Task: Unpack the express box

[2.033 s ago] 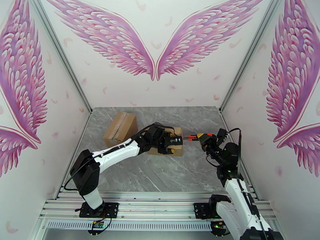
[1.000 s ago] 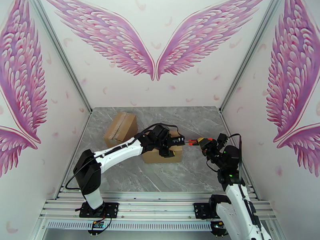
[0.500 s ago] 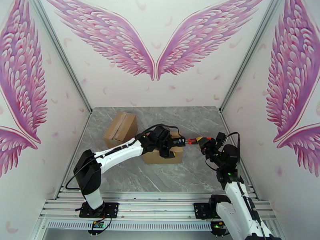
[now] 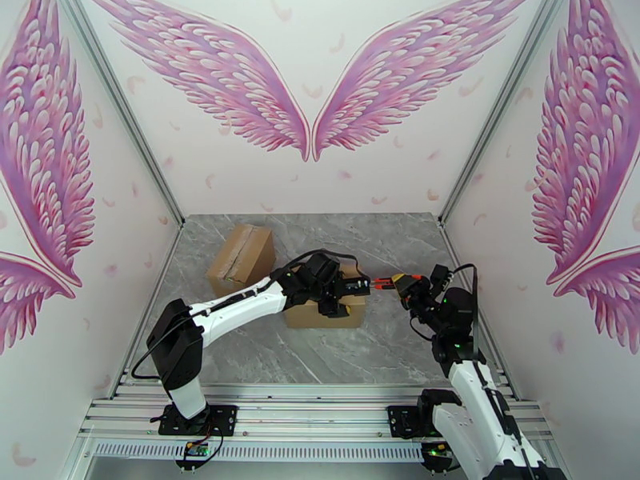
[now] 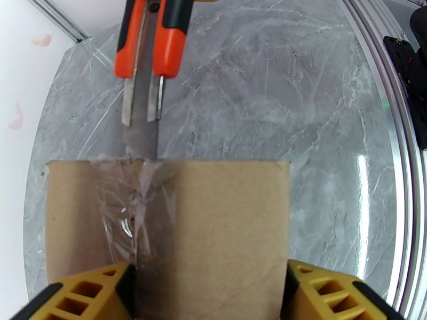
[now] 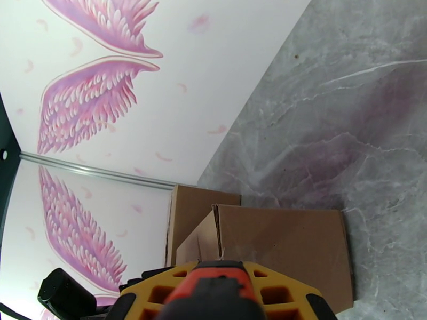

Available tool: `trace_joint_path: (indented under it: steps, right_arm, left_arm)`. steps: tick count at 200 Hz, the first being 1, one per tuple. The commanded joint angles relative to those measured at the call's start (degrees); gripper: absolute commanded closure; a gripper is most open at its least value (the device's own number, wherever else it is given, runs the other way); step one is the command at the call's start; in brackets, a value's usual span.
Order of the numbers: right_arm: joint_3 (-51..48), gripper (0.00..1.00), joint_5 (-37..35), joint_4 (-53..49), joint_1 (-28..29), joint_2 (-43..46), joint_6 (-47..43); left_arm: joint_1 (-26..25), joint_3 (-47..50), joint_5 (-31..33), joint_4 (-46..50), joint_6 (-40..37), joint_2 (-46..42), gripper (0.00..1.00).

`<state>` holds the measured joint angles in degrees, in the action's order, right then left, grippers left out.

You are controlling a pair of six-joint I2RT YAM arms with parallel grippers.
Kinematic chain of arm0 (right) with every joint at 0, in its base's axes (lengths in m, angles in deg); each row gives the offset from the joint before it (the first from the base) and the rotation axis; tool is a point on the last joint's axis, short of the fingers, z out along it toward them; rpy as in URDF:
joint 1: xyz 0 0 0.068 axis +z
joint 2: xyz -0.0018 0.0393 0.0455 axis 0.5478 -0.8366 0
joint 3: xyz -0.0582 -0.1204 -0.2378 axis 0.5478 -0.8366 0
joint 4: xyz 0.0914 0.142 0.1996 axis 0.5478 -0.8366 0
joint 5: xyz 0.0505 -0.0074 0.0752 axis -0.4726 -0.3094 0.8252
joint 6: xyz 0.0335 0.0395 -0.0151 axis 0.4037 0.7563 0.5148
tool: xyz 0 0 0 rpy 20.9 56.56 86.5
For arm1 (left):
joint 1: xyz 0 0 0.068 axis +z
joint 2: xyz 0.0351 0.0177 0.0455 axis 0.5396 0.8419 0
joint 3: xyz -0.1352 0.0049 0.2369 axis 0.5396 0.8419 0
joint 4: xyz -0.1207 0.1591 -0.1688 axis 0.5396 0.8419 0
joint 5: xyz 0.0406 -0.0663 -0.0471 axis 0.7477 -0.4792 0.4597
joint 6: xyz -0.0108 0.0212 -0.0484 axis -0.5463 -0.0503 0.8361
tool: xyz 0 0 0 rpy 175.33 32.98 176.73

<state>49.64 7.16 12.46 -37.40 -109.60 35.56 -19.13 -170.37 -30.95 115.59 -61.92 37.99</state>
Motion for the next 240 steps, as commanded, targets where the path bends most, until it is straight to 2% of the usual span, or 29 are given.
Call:
trace_joint_path:
  steps: [1,72,120,171,186,209,240]
  right_arm:
    - [0.2,1.0,1.8,-0.1,1.0,-0.5,-1.5]
    - [0.3,1.0,10.3,-9.0,1.5,1.5,-2.5]
    - [1.9,1.0,14.1,-17.6,1.5,2.9,-5.6]
    - [7.6,1.0,13.2,-25.7,0.6,3.8,-9.6]
    - [9.4,1.0,11.0,-25.7,-0.1,4.9,-9.7]
    - [9.9,1.0,8.6,-20.3,-0.2,5.9,-7.9]
    - [8.5,1.0,8.0,-14.0,-0.2,6.2,-5.0]
  left_arm:
    - [-0.5,0.5,-1.3,-4.7,-0.7,-2.3,0.31]
    - [0.3,1.1,2.3,-7.1,-2.5,-2.9,0.33]
    - [2.8,1.3,0.9,-7.2,-3.4,-4.1,0.33]
    - [3.9,2.9,-1.5,-2.3,-6.0,-5.0,0.33]
    - [3.8,5.5,-4.1,-2.7,-7.5,-6.8,0.33]
    - [3.3,11.5,-7.7,-5.4,-10.0,-10.3,0.33]
    - [2.2,13.0,-6.7,-4.8,-11.7,-11.0,0.34]
